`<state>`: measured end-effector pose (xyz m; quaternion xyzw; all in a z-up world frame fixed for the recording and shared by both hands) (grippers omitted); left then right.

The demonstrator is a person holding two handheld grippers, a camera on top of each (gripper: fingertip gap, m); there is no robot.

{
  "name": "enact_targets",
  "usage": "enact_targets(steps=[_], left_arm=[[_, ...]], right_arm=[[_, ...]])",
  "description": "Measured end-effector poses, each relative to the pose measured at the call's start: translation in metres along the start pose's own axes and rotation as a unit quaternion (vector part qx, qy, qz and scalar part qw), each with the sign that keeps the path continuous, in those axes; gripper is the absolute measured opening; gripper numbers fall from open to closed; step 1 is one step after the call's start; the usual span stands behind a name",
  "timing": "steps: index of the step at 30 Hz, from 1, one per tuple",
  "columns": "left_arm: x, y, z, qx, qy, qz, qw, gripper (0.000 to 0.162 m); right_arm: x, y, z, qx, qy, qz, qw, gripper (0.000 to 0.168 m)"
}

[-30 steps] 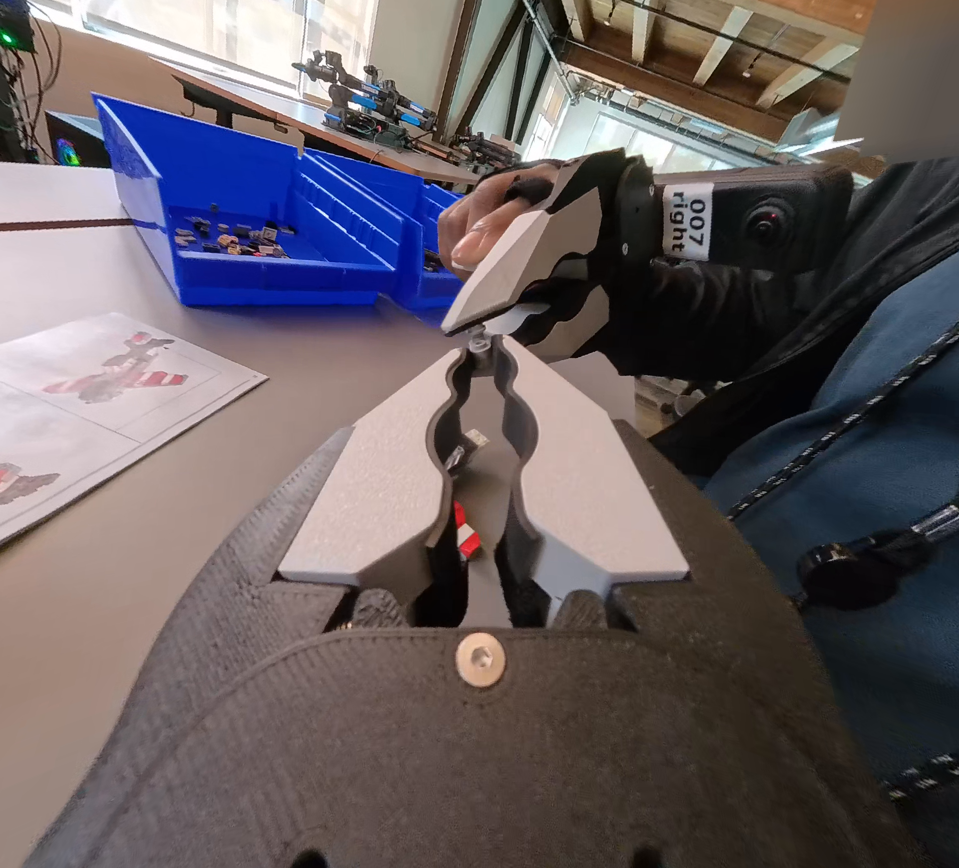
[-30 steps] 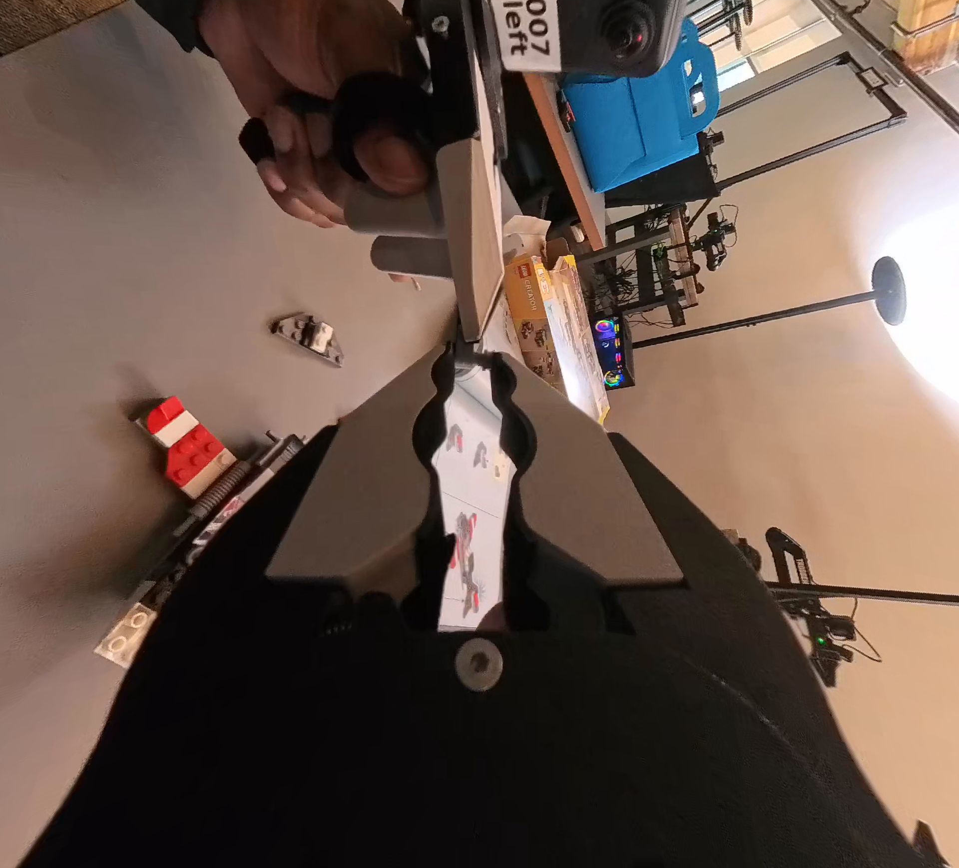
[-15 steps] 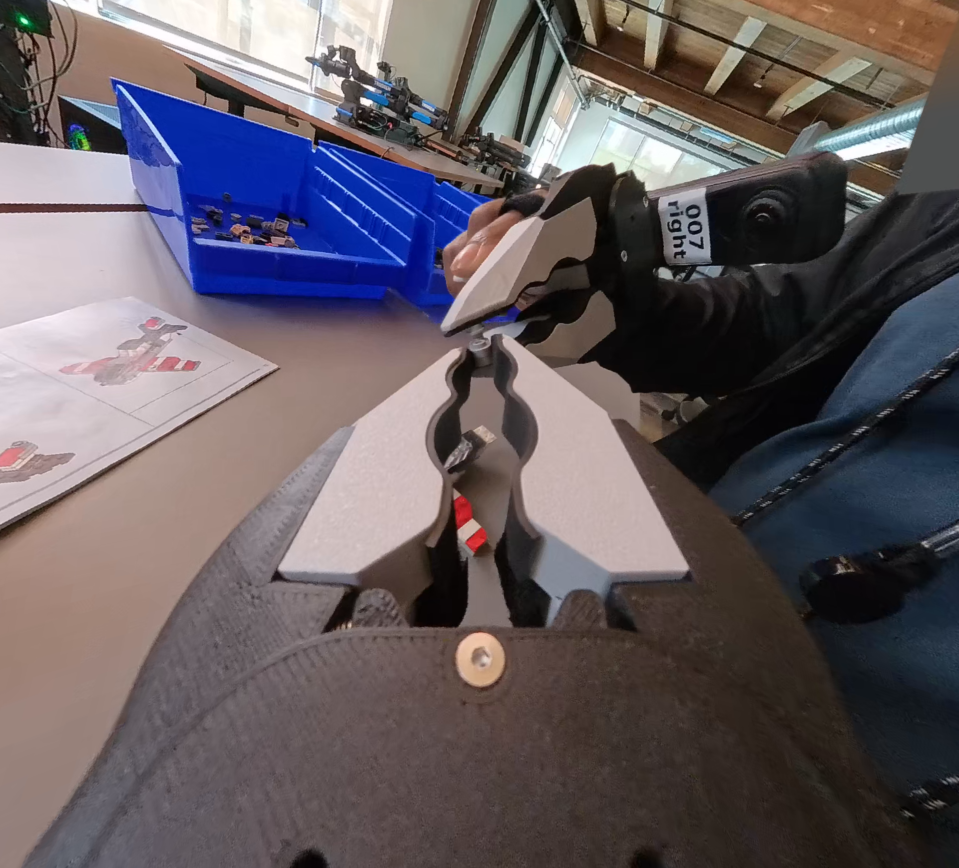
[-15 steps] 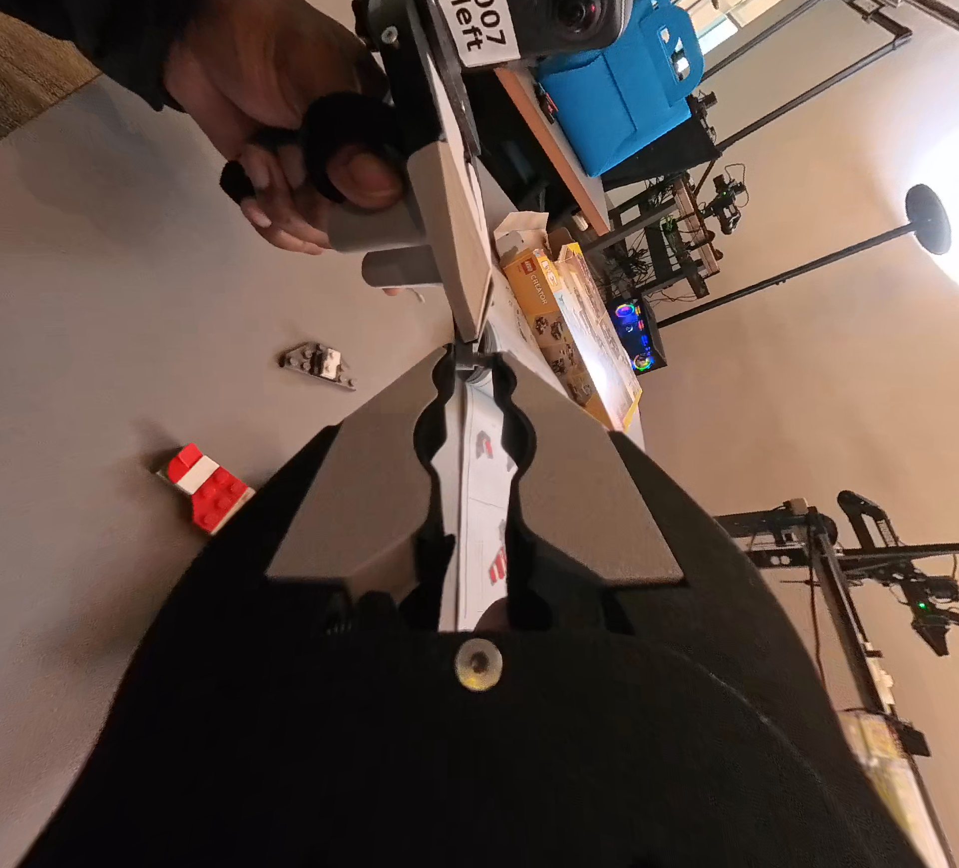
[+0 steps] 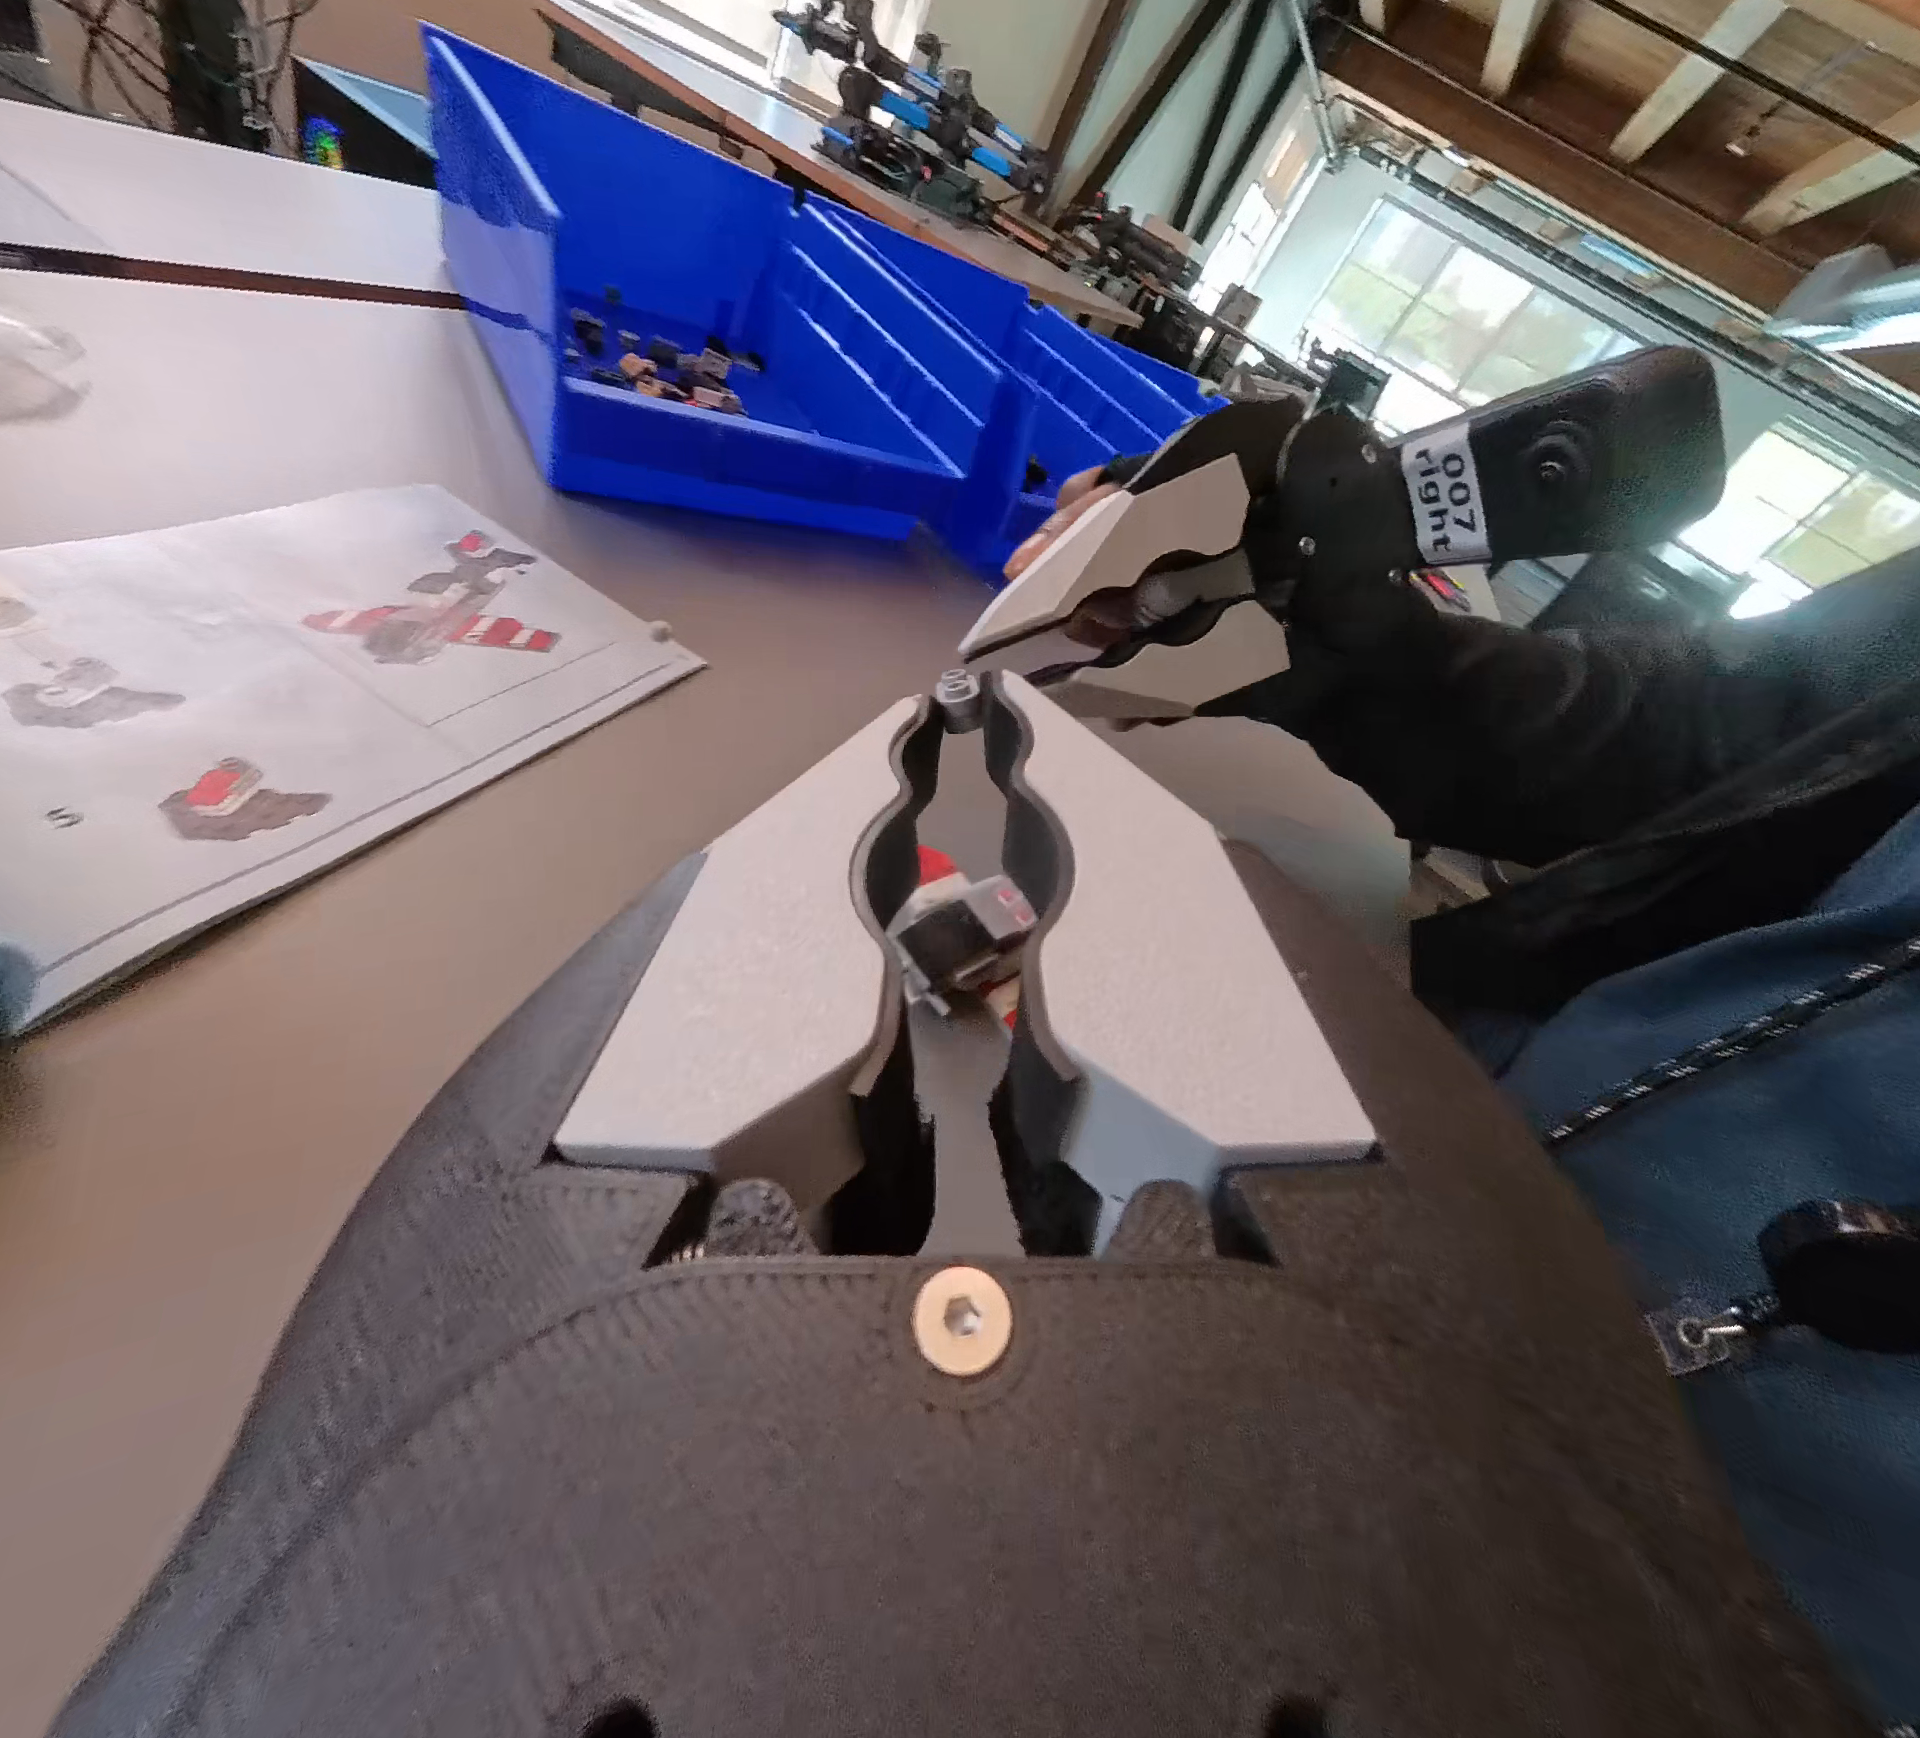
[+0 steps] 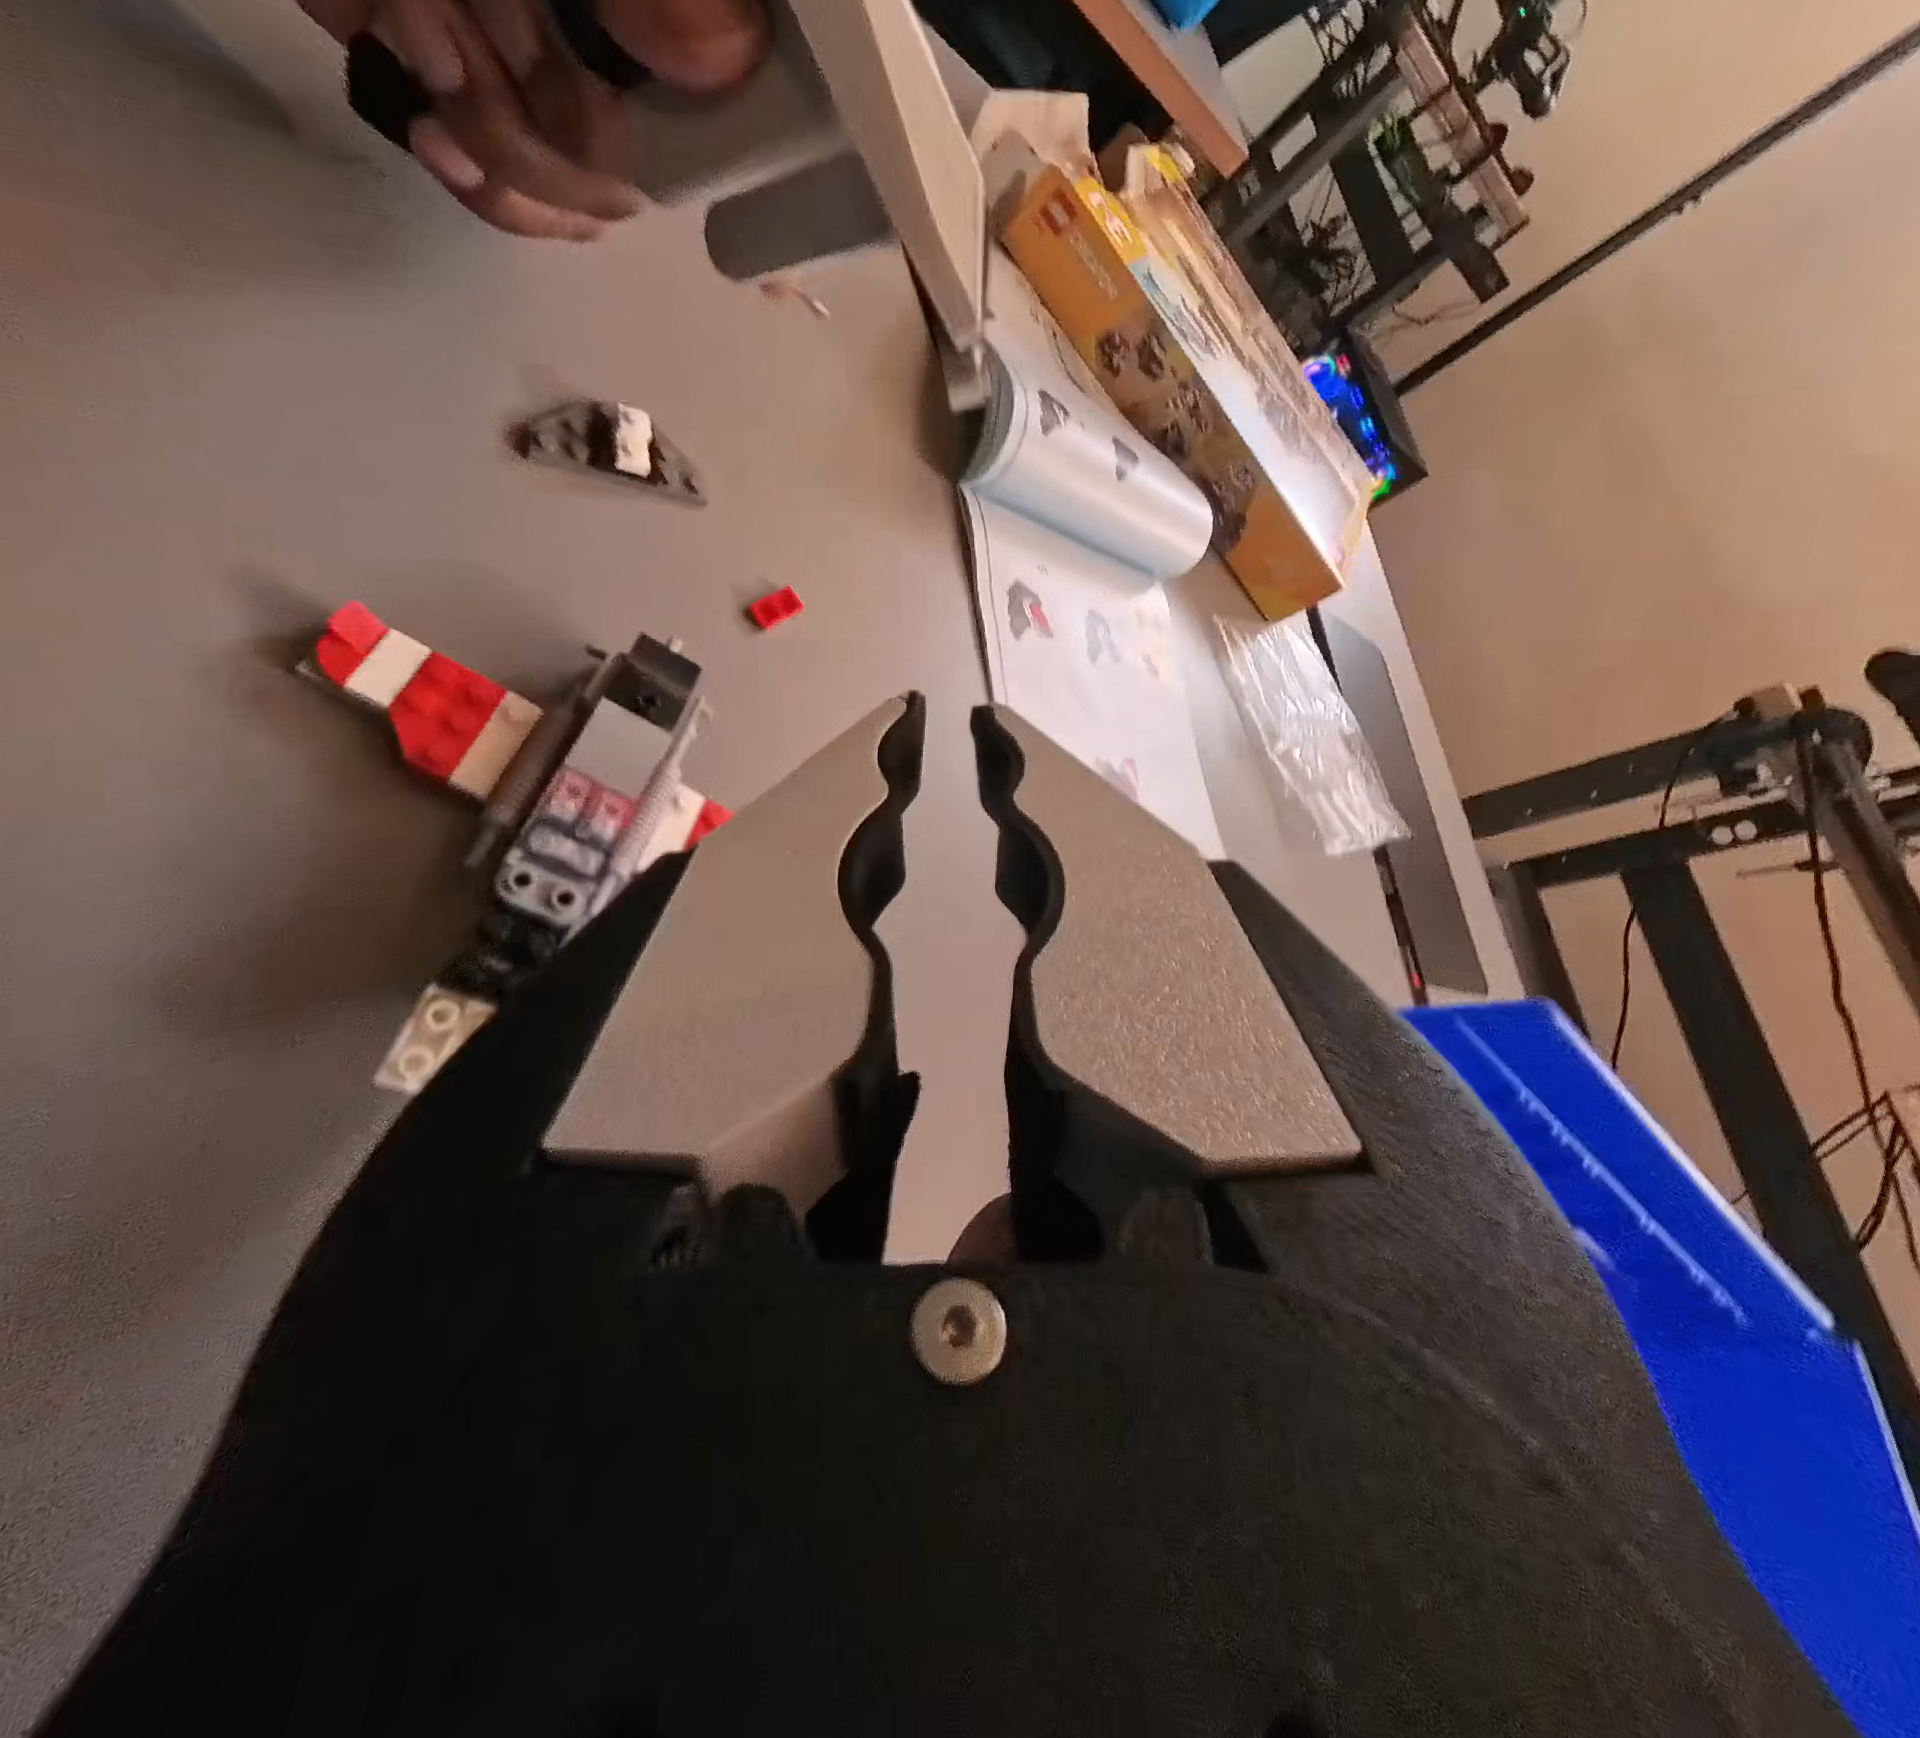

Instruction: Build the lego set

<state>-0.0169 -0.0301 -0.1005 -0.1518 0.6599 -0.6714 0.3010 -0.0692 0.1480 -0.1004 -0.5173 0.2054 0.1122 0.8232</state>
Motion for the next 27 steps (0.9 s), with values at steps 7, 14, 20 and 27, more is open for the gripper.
enact_targets(steps=[7,14,20,27], left_arm=[[0.015,-0.001,0.021,-0.025,-0.037,0.014,0.999,0.008],[0.017,0.0,0.02,-0.022,-0.037,0.011,0.999,0.008],[0.013,0.001,0.018,-0.015,-0.033,0.005,0.999,0.008],[0.01,0.002,0.024,-0.016,-0.035,0.006,0.999,0.008]], right_arm=[[-0.025,0.03,0.016,0.034,0.047,-0.111,0.992,0.011],[-0.052,0.058,0.015,0.111,0.142,-0.218,0.959,0.023],[-0.078,0.077,-0.008,0.164,0.177,-0.329,0.913,0.036],[-0.092,0.087,-0.031,0.19,0.182,-0.384,0.885,0.035]])
Point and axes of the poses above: each gripper's, where its closed fingertips meet, z back along the fingers, y out of its underside, x = y × z across the jaws, the point moved 8 cm from there along z, back along the fingers, and after that the axes turned 14 degrees about -z, right-handed, at the moved point
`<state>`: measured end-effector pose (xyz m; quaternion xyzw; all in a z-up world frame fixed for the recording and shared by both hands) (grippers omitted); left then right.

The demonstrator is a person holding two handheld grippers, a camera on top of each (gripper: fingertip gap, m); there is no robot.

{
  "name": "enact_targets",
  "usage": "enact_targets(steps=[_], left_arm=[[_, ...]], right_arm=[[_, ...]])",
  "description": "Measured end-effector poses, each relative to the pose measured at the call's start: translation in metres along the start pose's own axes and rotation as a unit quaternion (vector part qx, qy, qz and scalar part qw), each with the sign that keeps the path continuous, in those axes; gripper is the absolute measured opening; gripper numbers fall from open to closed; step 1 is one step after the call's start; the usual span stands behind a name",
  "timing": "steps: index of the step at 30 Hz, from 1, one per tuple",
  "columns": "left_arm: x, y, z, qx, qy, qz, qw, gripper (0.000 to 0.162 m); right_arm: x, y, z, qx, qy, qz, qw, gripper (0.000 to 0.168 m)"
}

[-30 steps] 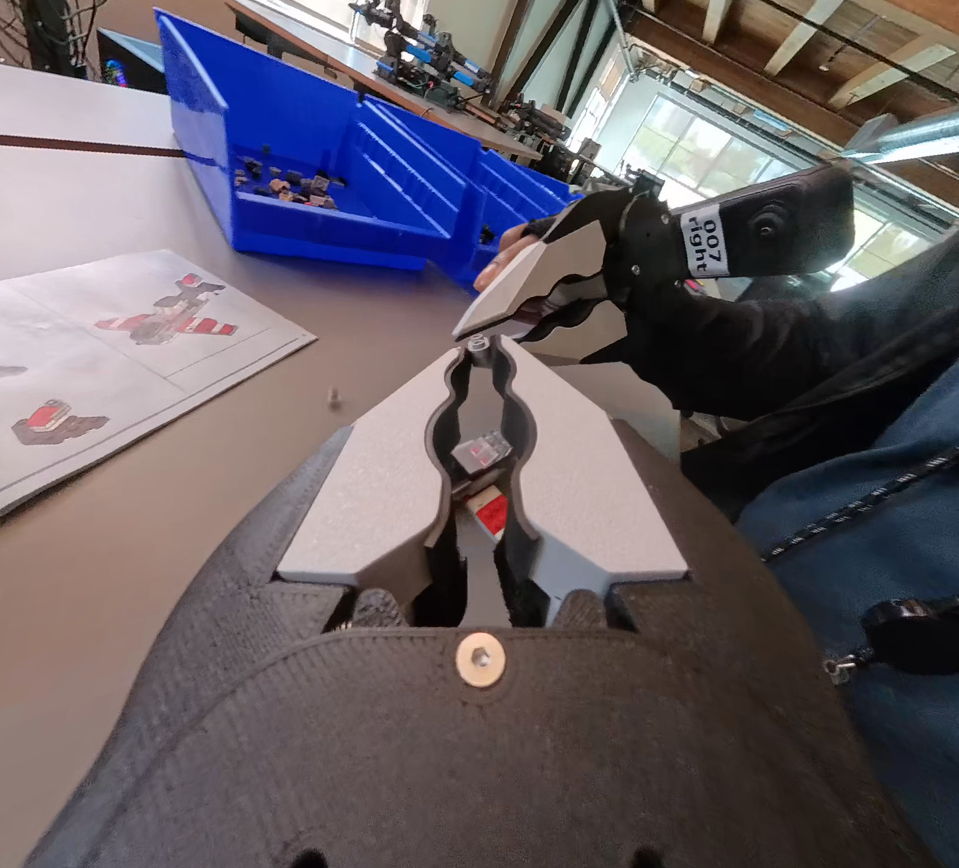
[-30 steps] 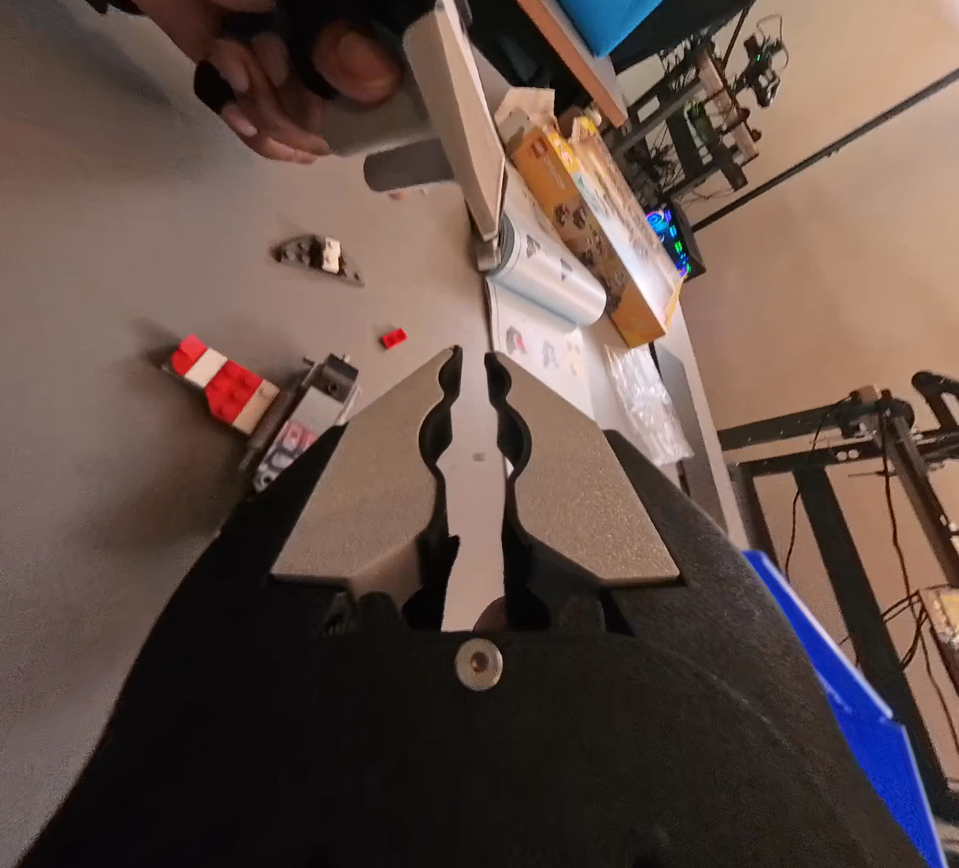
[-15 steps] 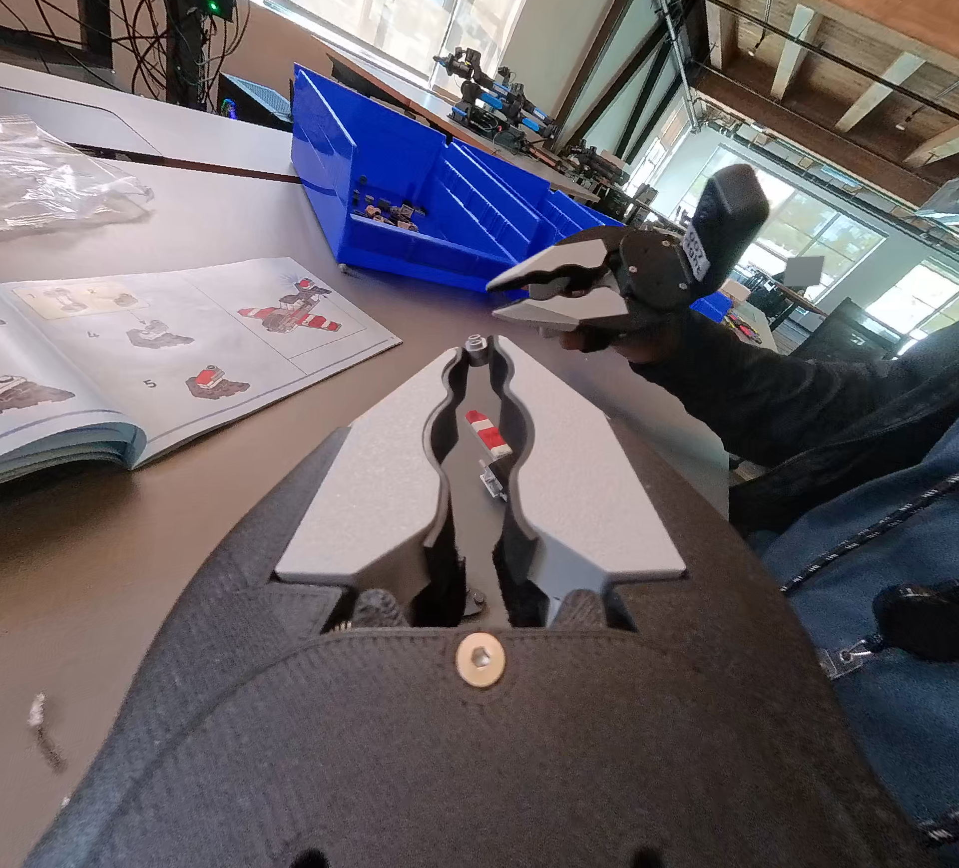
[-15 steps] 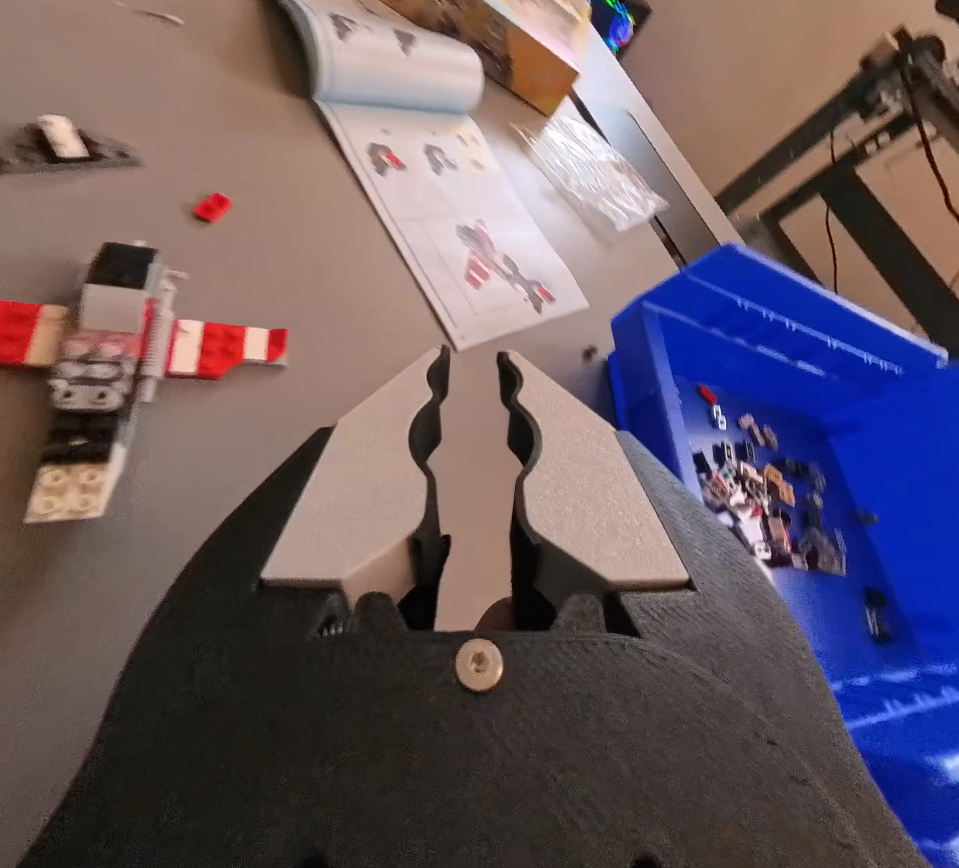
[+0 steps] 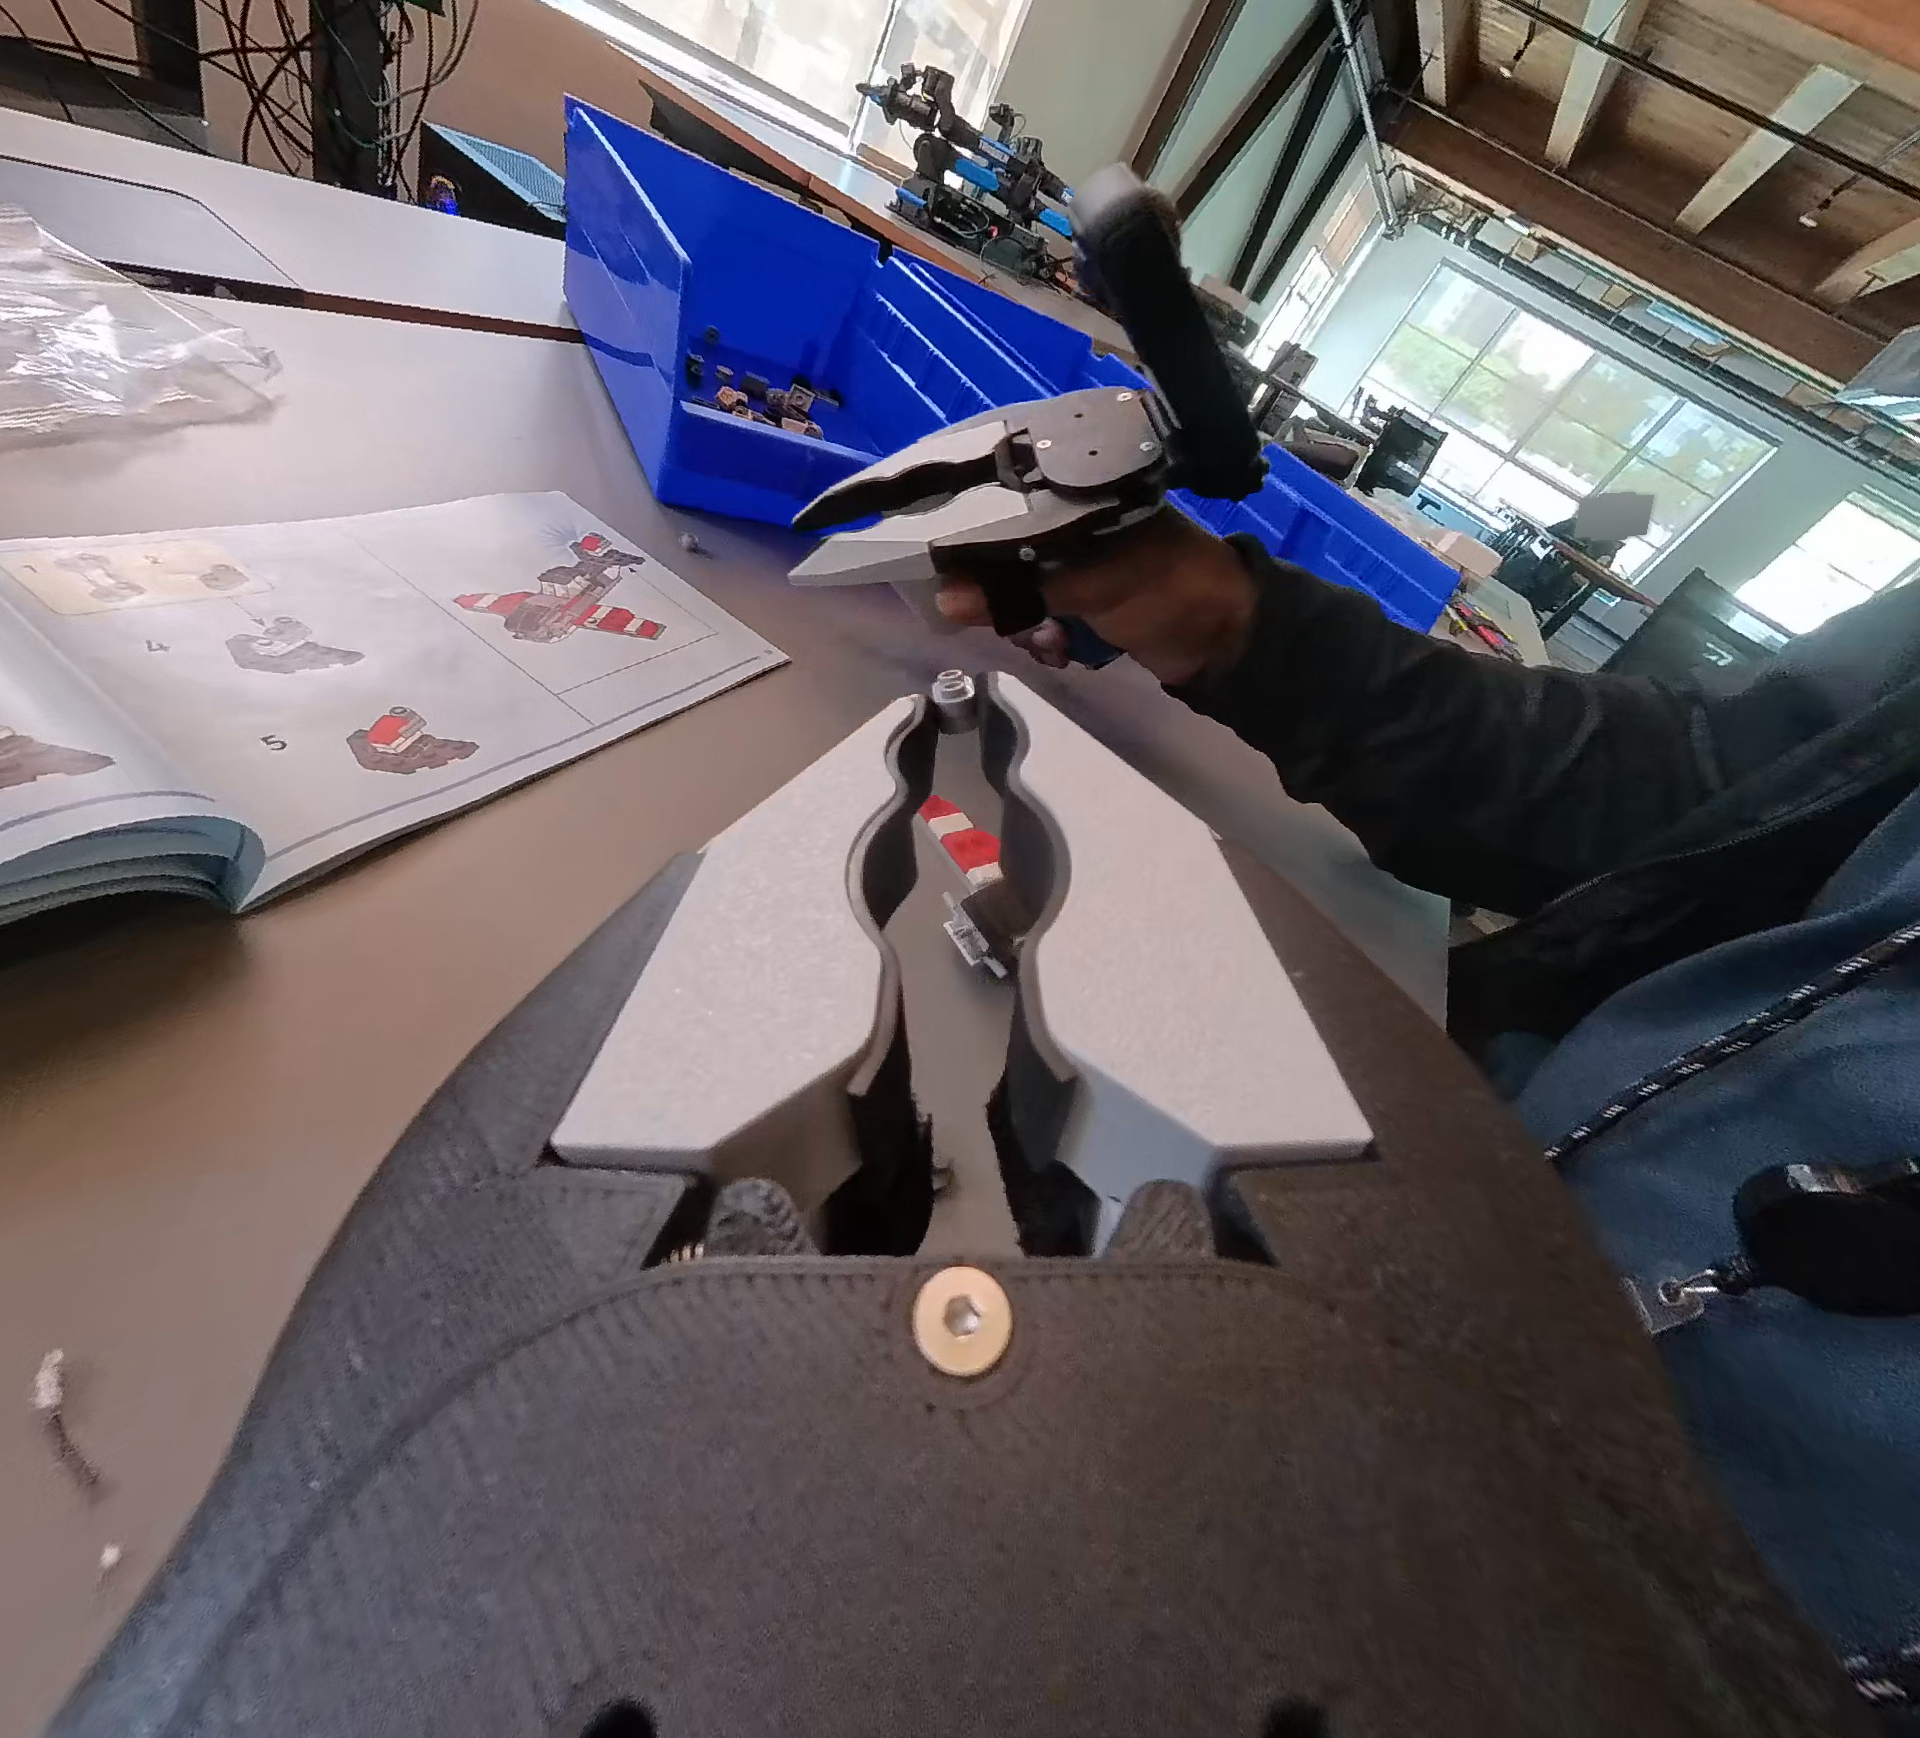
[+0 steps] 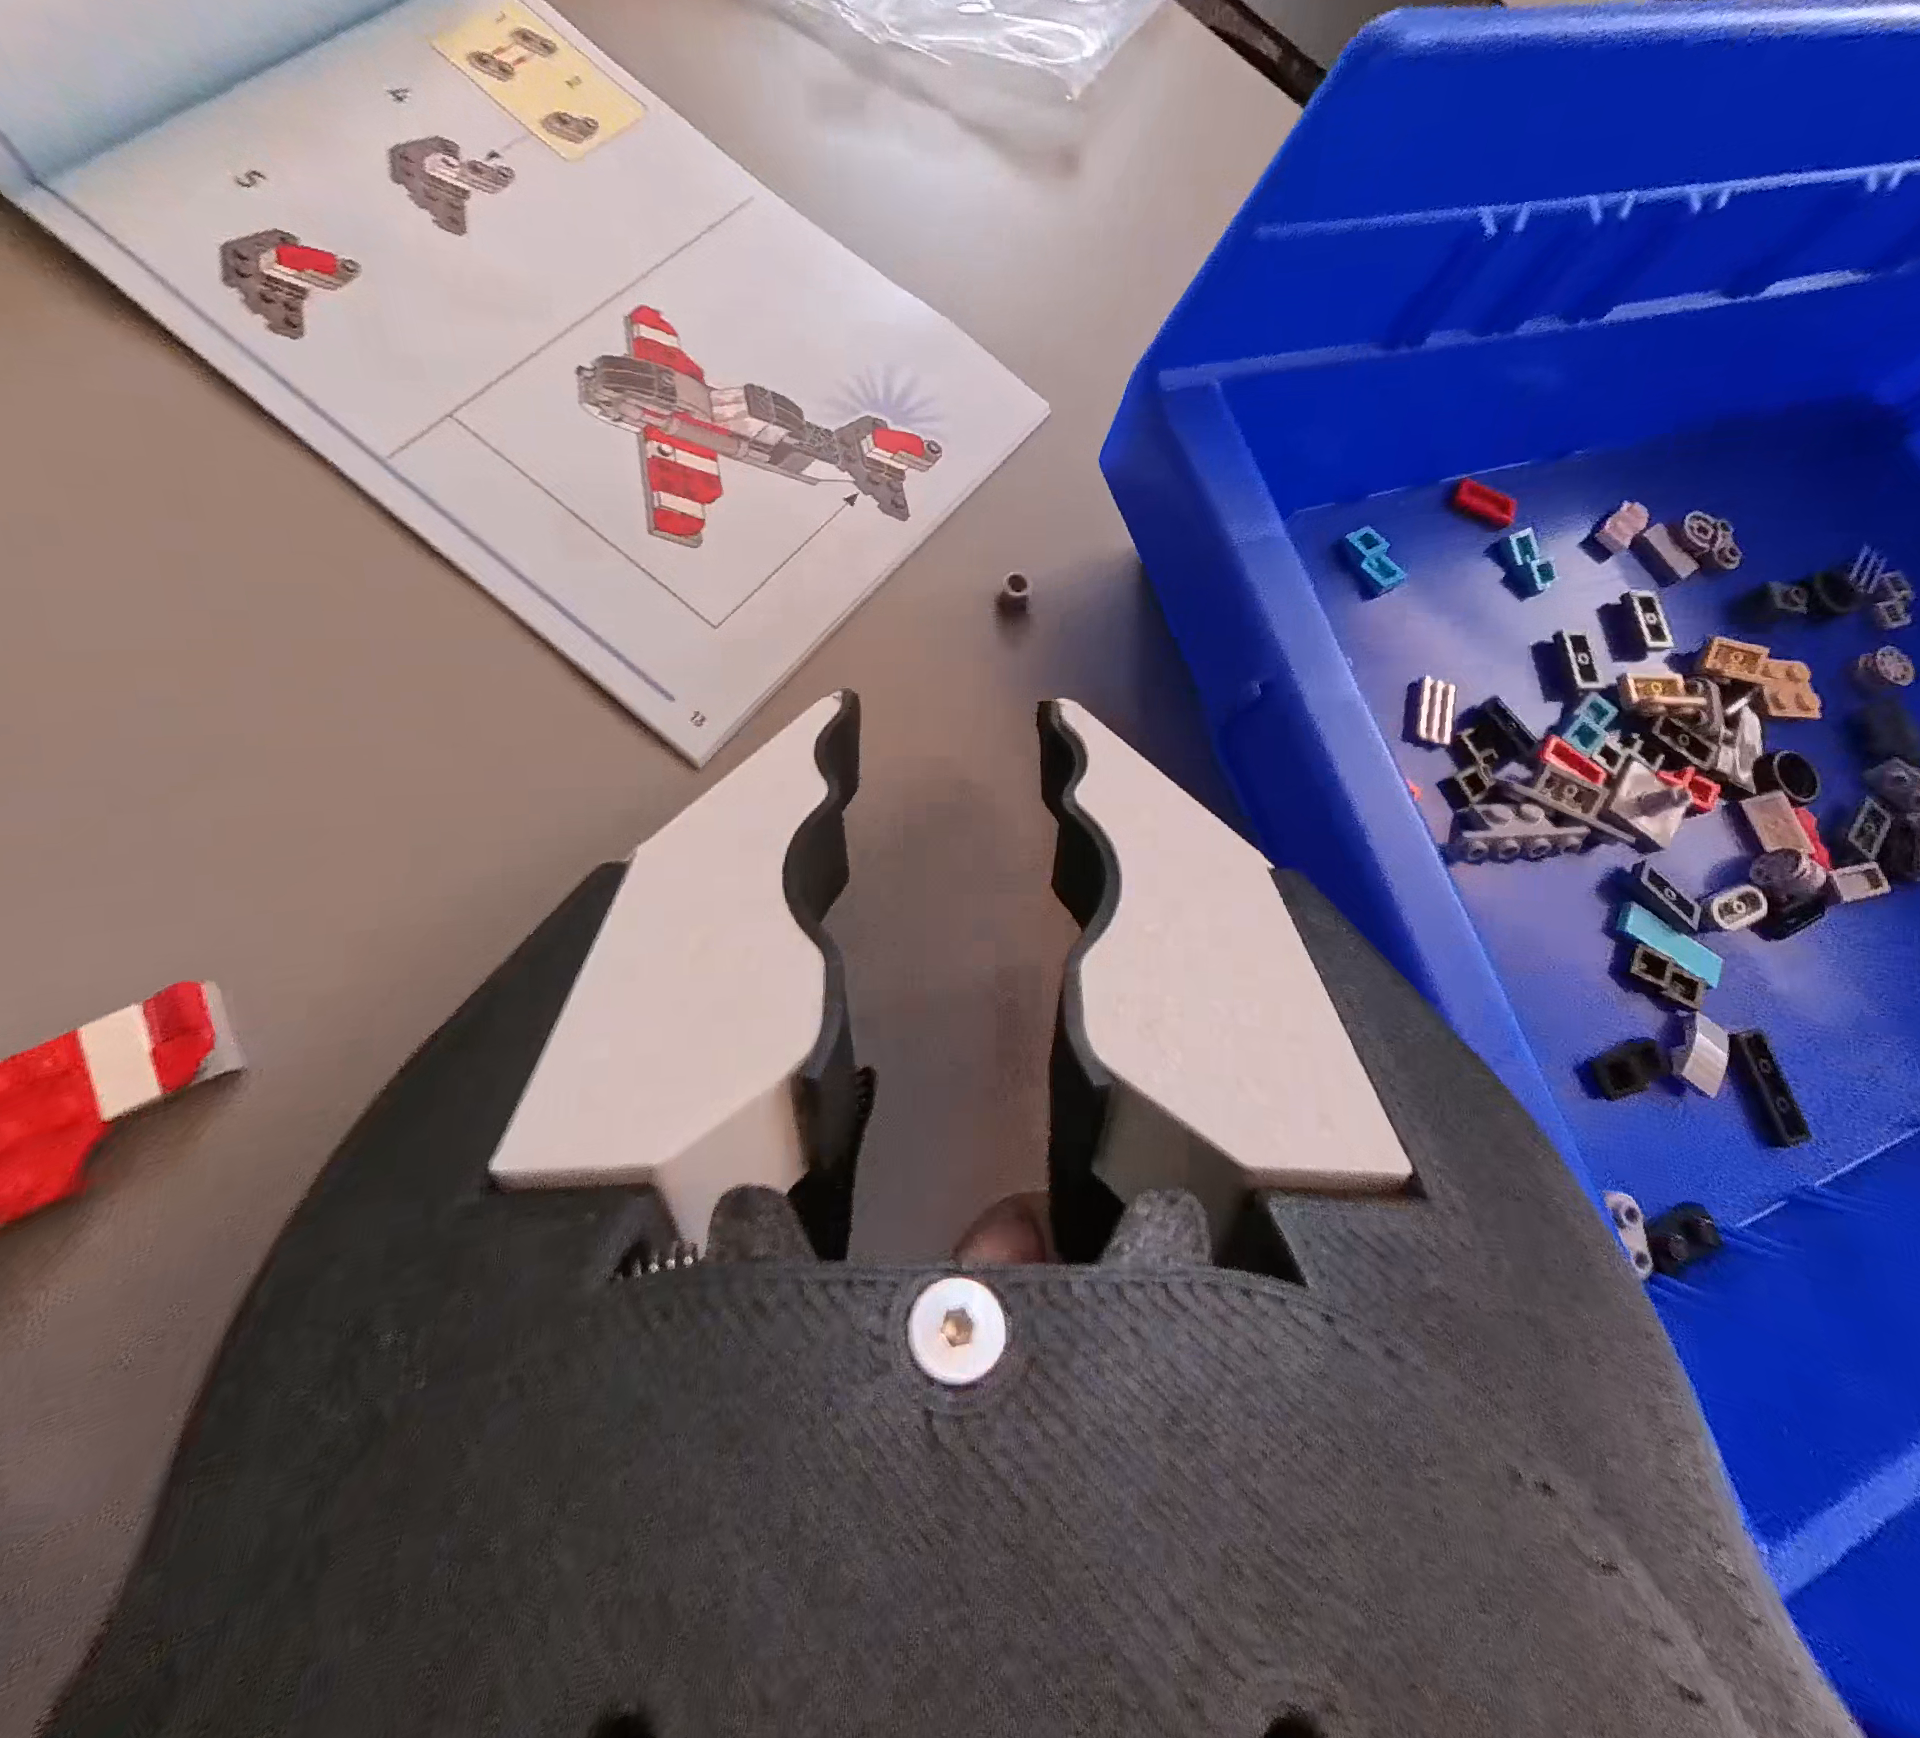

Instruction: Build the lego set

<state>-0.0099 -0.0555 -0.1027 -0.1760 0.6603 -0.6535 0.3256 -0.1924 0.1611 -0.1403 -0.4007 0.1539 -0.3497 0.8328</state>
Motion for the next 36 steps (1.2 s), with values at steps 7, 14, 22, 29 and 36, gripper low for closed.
enact_targets(steps=[7,14,22,29,36], left_arm=[[0.0,-0.002,0.002,-0.007,0.005,0.004,1.0,0.008],[0.001,-0.002,0.005,-0.011,0.006,0.008,1.0,0.008],[0.003,-0.002,0.008,-0.014,0.007,0.013,1.0,0.008],[0.004,-0.002,0.009,-0.018,0.009,0.014,1.0,0.008],[-0.001,-0.002,0.009,-0.013,0.012,0.01,1.0,0.008]], right_arm=[[-0.003,-0.005,-0.019,0.015,0.028,-0.016,0.999,0.029],[-0.005,-0.011,-0.032,0.016,0.038,-0.016,0.999,0.02],[-0.006,-0.017,-0.045,0.029,0.05,0.0,0.998,0.011],[-0.002,-0.014,-0.037,0.018,0.031,0.023,0.999,0.008],[0.027,0.016,0.039,-0.037,-0.029,0.094,0.994,0.008]])
Point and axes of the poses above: each gripper's, where its closed fingertips meet, z back along the fingers, y out of its underside, x = y × z across the jaws, the point moved 8 cm from there along z, back along the fingers, and after that the axes turned 14 degrees about -z, right-handed, at the moved point
